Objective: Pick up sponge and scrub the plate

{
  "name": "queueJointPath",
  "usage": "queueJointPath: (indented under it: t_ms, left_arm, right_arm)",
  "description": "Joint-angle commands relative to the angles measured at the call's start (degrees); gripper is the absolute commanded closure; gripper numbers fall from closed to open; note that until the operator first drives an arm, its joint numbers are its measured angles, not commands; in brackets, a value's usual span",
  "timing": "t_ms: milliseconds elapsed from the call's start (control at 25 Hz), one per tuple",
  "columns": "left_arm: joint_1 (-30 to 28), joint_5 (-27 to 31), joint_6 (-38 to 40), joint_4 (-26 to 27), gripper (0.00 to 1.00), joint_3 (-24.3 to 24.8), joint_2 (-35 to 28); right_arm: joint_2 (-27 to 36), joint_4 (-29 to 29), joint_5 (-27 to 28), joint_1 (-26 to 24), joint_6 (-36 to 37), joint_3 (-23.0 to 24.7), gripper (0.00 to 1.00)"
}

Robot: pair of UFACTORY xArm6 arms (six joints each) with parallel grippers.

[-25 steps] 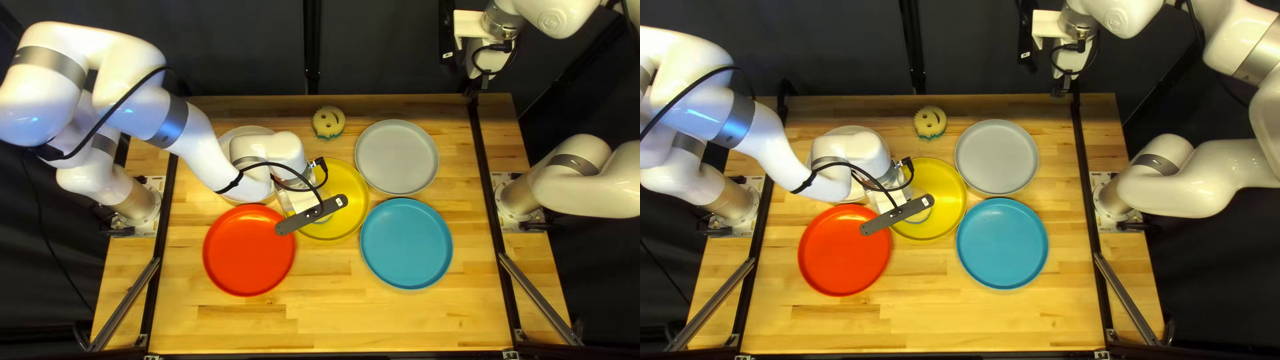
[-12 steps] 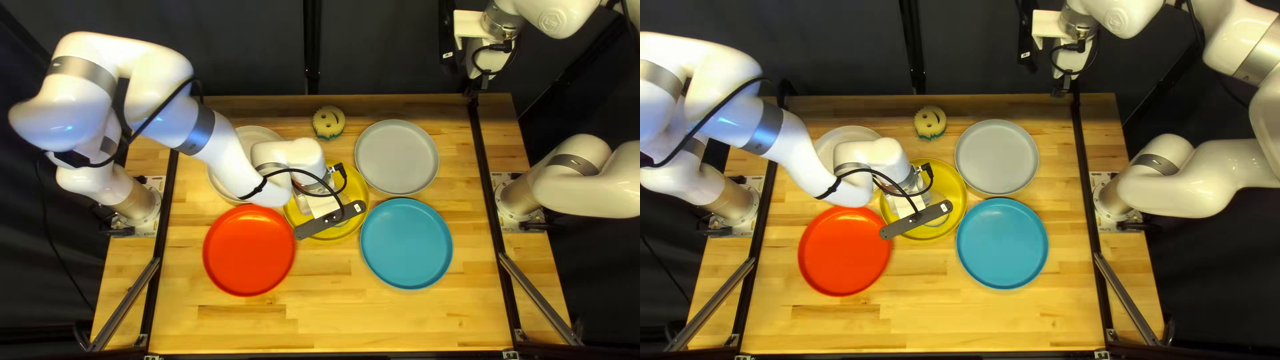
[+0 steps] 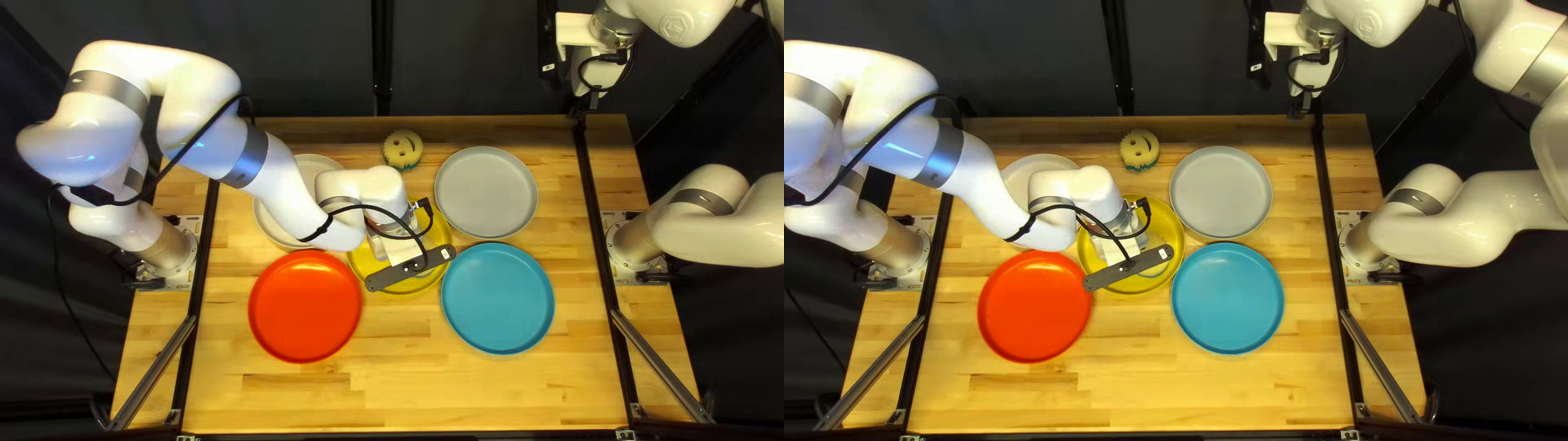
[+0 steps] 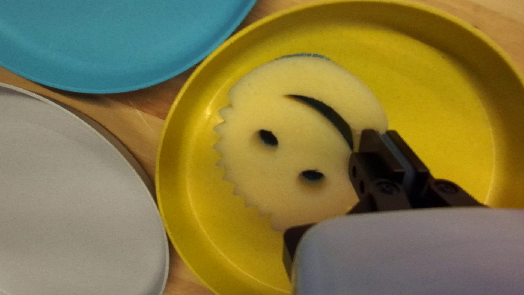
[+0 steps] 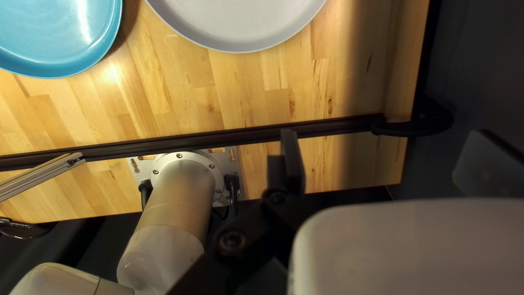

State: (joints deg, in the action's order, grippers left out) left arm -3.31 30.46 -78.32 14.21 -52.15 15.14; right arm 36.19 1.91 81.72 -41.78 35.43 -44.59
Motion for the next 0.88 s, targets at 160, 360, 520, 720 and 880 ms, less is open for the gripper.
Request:
queueJointPath:
  t_ms: [160,360,520,720,880]
  left_arm:
    - [0.0,-1.0,0.9,1.4,1.0,6.6,-4.7]
    - [0.6,-0.1,1.6,0.7,1.0,4.8,-3.8]
    - [1.4,0.4,0.6,0.5,1.0,0.8,-0.7]
    - [3.3,1.8,-1.4,0.1,1.0,-5.3,3.2]
    - [4.6,3.2,-3.2,-0.1,1.0,-10.0,6.1]
  right_arm:
    - [0.0,0.0,0.0,0.0,0.0,0.0,0.0]
    - [0.0,0.0,0.0,0.0,0.0,0.0,0.0]
    - [0.0,0.0,0.0,0.0,0.0,0.0,0.0]
    - [0.0,0.0,0.0,0.0,0.0,0.0,0.0]
    - [0.0,0.0,0.0,0.0,0.0,0.0,0.0]
